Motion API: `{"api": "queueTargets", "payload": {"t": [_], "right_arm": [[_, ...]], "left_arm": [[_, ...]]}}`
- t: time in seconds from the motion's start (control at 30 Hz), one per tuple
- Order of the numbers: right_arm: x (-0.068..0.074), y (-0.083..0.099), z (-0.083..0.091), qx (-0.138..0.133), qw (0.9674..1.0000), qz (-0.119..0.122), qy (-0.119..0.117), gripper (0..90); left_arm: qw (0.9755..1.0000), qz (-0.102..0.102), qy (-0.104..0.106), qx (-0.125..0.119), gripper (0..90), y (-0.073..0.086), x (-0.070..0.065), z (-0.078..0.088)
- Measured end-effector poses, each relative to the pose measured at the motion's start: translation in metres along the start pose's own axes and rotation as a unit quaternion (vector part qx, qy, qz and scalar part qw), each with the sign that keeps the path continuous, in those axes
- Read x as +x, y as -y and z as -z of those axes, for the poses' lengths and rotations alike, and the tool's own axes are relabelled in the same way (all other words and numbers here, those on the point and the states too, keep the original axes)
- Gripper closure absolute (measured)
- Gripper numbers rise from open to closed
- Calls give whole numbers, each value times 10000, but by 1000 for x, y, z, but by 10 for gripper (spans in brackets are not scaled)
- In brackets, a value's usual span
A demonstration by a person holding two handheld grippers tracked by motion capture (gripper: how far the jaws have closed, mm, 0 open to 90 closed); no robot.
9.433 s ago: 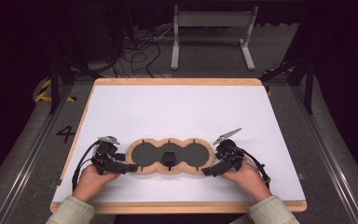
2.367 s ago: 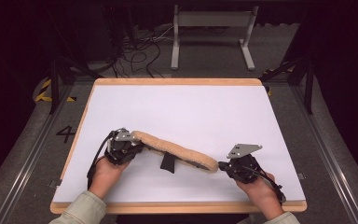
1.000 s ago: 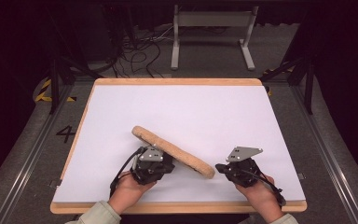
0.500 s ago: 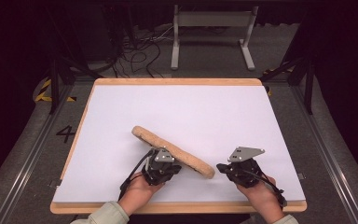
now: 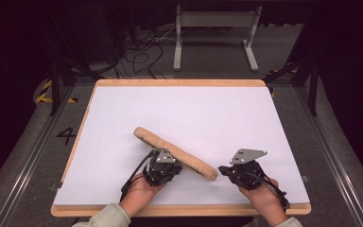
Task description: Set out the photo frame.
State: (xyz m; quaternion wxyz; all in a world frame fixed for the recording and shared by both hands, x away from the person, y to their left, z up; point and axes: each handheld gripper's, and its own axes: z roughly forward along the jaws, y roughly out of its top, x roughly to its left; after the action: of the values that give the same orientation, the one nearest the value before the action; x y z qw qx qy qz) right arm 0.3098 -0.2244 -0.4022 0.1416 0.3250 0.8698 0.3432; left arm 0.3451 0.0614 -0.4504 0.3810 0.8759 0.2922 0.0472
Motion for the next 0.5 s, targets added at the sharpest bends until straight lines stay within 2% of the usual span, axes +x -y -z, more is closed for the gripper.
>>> {"api": "queueTargets", "payload": {"t": [0.07, 0.17, 0.23, 0.4, 0.47, 0.5], "right_arm": [[0, 0, 0, -3, 10000, 1, 4, 900], [0, 0, 0, -9, 10000, -2, 1, 900], [0, 0, 1, -1, 10000, 5, 4, 900], [1, -1, -1, -6, 10000, 20, 2, 900], [1, -2, -1, -6, 10000, 28, -5, 900], [2, -2, -2, 11, 10000, 40, -17, 900]], "left_arm": [[9999, -102, -70, -29, 900, 0, 3, 0], [10000, 6, -67, -1, 900, 1, 6, 2], [9999, 19, -132, -33, 900, 1, 10, 3], [9996, 197, -194, -110, 900, 2, 22, 6], [9995, 279, -123, -125, 900, 3, 26, 7], [9995, 241, -91, -161, 900, 3, 30, 7]]}}
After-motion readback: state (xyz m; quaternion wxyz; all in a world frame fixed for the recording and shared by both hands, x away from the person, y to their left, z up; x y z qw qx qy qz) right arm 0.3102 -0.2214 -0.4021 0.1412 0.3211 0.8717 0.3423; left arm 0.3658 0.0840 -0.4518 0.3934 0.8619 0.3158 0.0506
